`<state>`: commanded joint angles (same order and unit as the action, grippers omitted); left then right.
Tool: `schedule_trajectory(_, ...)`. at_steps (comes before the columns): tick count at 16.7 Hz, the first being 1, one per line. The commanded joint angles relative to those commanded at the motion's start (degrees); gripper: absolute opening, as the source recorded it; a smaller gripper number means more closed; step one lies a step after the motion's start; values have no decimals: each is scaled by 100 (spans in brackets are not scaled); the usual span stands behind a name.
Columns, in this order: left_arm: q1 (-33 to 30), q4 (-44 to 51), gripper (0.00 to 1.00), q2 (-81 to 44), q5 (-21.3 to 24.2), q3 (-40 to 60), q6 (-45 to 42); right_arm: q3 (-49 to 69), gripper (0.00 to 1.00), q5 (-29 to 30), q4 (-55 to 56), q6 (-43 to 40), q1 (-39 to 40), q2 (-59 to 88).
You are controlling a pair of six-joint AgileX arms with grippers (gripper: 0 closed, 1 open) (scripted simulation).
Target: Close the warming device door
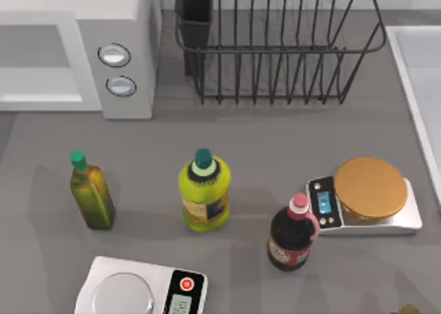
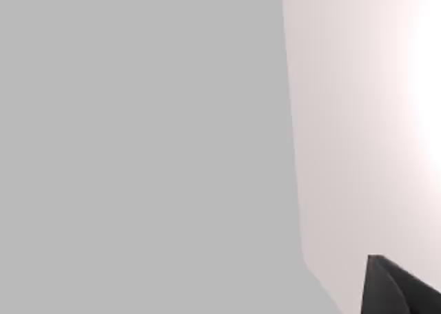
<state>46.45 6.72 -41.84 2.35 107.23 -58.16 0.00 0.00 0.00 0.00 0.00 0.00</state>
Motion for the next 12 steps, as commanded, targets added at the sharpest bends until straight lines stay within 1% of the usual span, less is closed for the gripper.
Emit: schedule_trajectory(12,5372,1400,0,-3760,951,10991,-5803,0,100,0,0,0,0,0)
